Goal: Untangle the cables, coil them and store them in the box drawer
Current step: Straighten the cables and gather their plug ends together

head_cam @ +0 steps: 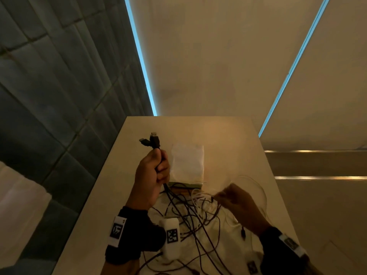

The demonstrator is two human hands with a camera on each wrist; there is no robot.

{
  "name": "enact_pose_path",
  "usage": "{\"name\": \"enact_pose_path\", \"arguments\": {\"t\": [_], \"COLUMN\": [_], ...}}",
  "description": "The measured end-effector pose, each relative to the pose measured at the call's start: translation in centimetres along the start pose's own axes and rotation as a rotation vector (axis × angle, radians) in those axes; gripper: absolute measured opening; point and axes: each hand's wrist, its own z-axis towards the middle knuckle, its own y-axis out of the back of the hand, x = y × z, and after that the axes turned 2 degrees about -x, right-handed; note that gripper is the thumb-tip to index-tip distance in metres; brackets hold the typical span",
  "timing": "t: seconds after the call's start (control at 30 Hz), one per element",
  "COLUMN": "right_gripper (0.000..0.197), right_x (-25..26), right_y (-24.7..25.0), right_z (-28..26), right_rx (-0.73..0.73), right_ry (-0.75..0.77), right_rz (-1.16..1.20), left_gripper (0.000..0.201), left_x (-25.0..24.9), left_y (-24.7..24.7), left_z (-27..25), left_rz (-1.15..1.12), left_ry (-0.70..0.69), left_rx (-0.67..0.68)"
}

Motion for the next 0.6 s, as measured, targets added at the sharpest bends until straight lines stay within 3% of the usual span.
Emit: {"name": "enact_pose_path", "arguments": {"t": [0.07,0.17,0.3,0.43,0.6], "right_gripper": [0.019,0.019,0.017,0.011,0.022], "right_x": [3.1,6.6,9.2,8.7,7.0], "right_y": [-1.2,-3.8,-6.1,-6.1,-6.1], "right_z": [1.2,2.6,3.6,3.4,2.6], "right_rx": [-0.022,-0.052,0.005,0.121,0.064], "right_ry": [-0.016,-0.005,0.012,0.019,0.027], "right_rz": [0.32,0.446,0.537,0.579,0.423], "left_gripper": [0.03,0.021,0.03,0.017,0.023], "left_x": [0.8,2.1,3.9,3.7,2.9], "left_y": [-0.8,-2.2,-2.3,-1.9,-1.3], "left_z": [0.0,-0.1,-0.3,-0.4,0.0], "left_rz": [0.075,0.295,0.442,0.407,0.334], "left_ry": [-0.003,-0.011,-0.026,-0.17,-0.244], "left_rx": [-0.01,-0.015,-0.028,-0.173,-0.23]}}
